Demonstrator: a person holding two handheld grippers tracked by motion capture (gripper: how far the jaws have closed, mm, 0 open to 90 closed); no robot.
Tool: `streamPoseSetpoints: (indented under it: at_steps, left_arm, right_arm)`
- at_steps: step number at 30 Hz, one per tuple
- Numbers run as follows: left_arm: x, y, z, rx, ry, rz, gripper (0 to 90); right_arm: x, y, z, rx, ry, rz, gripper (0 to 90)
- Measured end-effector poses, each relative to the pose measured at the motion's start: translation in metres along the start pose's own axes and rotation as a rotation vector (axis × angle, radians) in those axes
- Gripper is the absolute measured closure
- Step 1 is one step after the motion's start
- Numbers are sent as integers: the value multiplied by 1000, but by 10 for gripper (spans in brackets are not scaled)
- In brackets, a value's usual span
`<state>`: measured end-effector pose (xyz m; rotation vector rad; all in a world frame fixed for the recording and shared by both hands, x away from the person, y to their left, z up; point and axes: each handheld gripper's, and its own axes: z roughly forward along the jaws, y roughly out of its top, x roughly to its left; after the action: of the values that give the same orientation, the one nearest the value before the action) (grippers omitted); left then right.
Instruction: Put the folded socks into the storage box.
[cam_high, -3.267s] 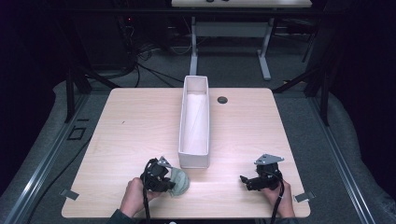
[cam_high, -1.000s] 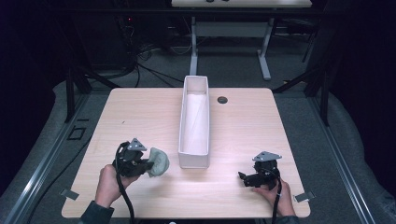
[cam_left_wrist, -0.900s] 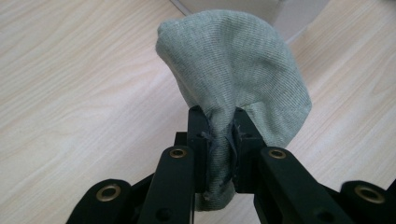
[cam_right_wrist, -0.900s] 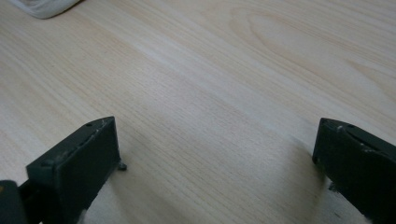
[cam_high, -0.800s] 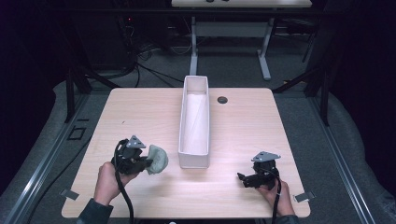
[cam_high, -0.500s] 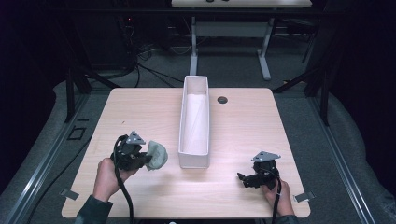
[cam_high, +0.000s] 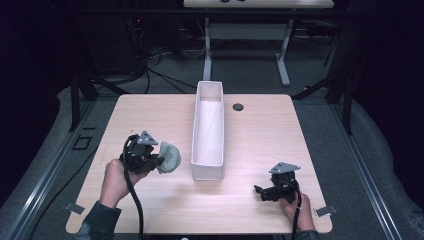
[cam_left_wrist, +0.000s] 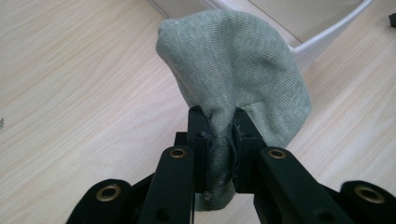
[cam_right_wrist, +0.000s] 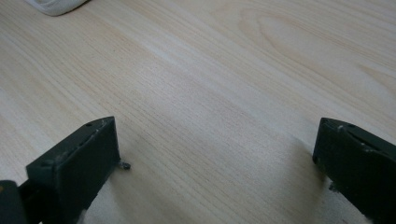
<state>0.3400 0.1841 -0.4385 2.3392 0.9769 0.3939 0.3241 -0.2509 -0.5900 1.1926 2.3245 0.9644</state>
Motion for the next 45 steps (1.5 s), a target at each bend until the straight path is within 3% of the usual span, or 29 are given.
streamPoseSetpoints:
  at_steps: [26, 45]
  left_arm:
    - [4, 41, -28, -46, 38, 56, 812]
    - [-7, 76, -26, -58, 29, 107, 812]
  right_arm:
    - [0, 0, 0, 0, 0, 1, 0]
    - [0, 0, 0, 1, 3, -3, 0]
